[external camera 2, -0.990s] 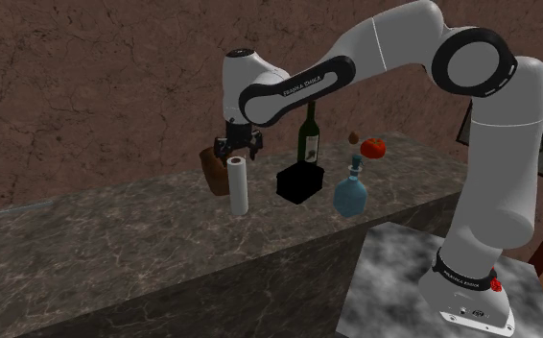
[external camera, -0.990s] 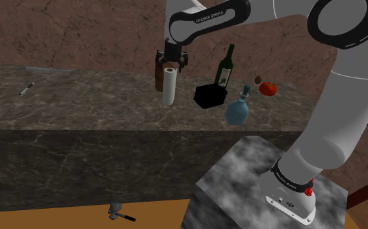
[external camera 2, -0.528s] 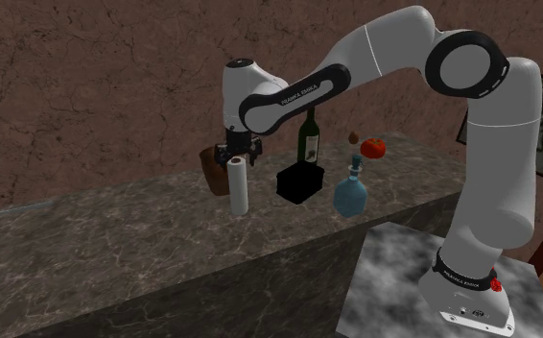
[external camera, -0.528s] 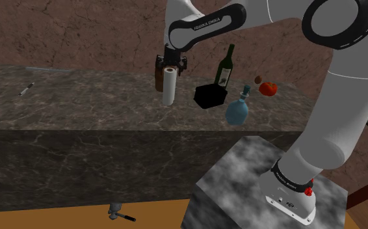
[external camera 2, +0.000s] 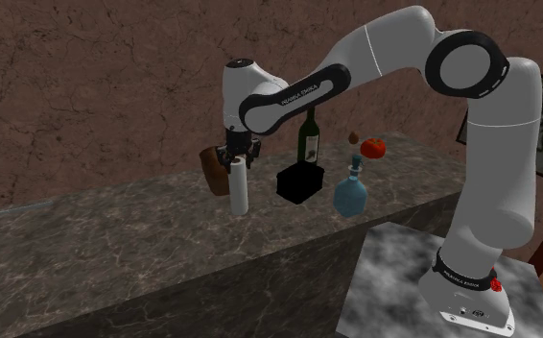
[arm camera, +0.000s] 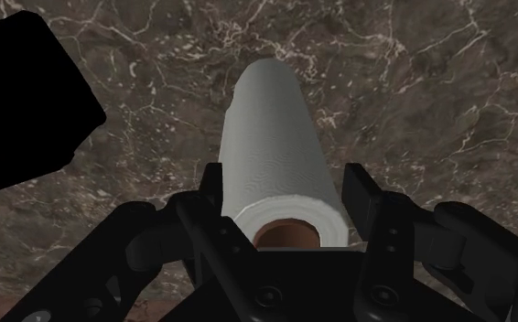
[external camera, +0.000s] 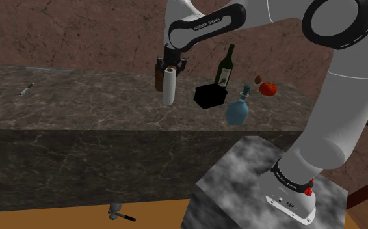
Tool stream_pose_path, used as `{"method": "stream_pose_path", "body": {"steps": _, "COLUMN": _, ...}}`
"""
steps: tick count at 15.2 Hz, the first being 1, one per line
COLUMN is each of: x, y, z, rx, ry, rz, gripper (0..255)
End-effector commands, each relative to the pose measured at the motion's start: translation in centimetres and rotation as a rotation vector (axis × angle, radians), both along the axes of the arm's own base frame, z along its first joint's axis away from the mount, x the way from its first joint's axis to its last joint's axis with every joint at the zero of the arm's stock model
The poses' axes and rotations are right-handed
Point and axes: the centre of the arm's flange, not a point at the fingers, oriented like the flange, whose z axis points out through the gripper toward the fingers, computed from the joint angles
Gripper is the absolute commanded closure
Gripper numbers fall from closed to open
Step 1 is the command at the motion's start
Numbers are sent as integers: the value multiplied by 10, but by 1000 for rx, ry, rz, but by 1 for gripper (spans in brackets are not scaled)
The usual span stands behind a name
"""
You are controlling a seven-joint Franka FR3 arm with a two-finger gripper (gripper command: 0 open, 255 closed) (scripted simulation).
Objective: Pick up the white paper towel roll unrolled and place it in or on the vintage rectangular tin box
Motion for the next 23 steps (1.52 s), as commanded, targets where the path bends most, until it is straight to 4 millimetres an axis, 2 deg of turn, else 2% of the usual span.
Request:
{"method": "stream_pose_path", "body": {"steps": 1, "x": 0, "y": 0, "z": 0, "rx": 0, "ry": 0, "rz": 0, "gripper": 255}}
{"method": "stream_pose_path", "body": {"steps": 6, "x": 0, "y": 0, "z": 0, "rx": 0, "ry": 0, "rz": 0, "gripper": 255}}
{"method": "stream_pose_path", "body": {"steps": 23, "x": 0, "y": 0, "z": 89, "rx": 0, "ry": 0, "rz": 0, "gripper": 255}}
